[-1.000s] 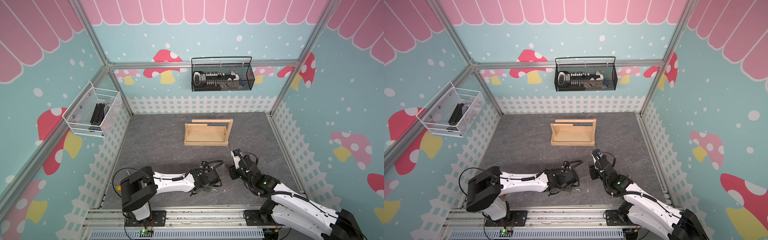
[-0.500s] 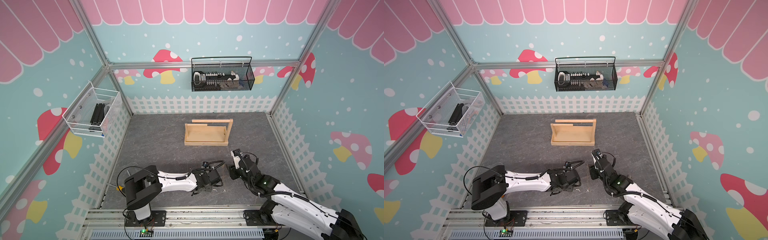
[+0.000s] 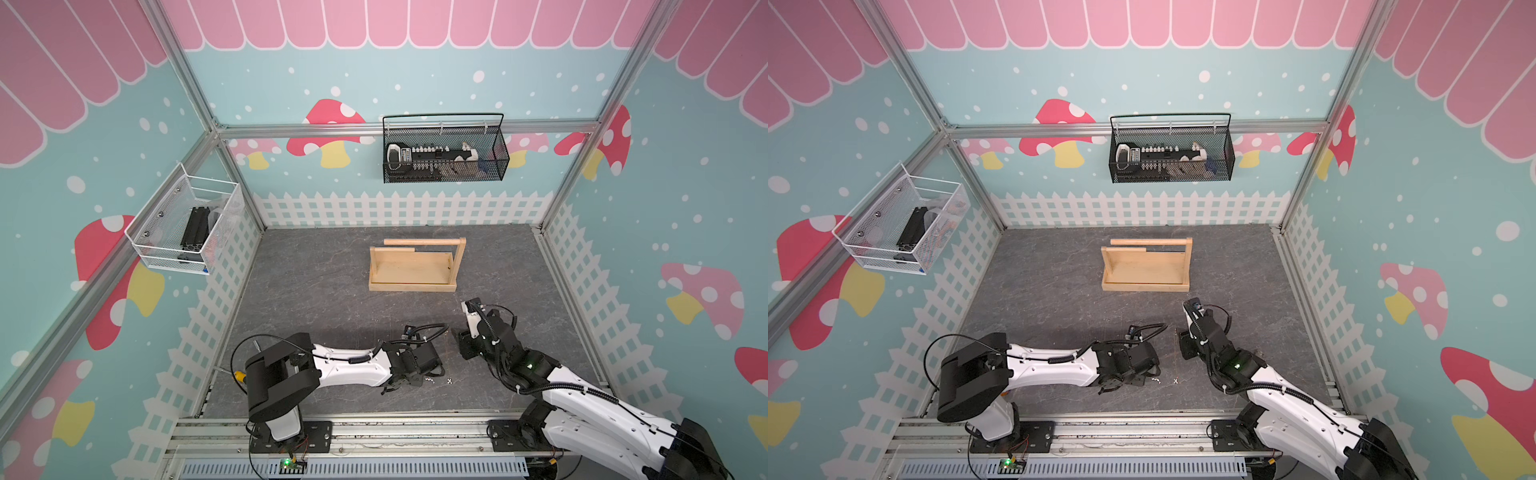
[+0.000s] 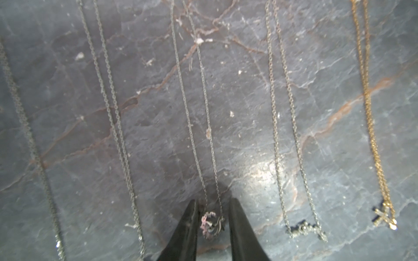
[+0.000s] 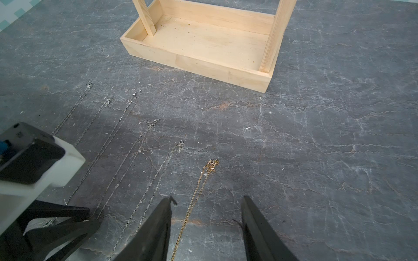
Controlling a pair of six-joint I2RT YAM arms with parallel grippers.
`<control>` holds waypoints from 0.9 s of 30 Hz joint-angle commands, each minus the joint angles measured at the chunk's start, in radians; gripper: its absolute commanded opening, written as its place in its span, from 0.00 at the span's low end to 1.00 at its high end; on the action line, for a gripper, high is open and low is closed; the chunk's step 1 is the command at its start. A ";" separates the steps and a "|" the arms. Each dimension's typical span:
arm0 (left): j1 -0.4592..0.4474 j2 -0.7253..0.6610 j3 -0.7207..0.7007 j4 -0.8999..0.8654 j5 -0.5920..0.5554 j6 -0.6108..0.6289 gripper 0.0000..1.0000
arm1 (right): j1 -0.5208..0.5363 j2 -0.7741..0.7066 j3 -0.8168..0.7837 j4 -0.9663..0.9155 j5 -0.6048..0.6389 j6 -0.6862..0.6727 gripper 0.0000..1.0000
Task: Take the necklace off the jewelry display stand
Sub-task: Adjust the necklace at the center of the board.
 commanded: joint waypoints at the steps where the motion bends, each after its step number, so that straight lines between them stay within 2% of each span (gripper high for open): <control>1: -0.019 -0.009 -0.028 -0.017 -0.007 -0.045 0.25 | -0.002 -0.008 -0.012 -0.009 0.017 0.006 0.51; 7: -0.034 -0.011 -0.039 -0.017 -0.014 -0.062 0.25 | -0.002 -0.008 -0.014 -0.009 0.016 0.007 0.51; 11: -0.040 -0.017 -0.046 -0.017 -0.017 -0.071 0.21 | -0.002 -0.005 -0.013 -0.008 0.015 0.007 0.51; 27: -0.084 -0.030 -0.065 -0.017 -0.016 -0.115 0.20 | -0.002 -0.009 -0.014 -0.009 0.015 0.008 0.51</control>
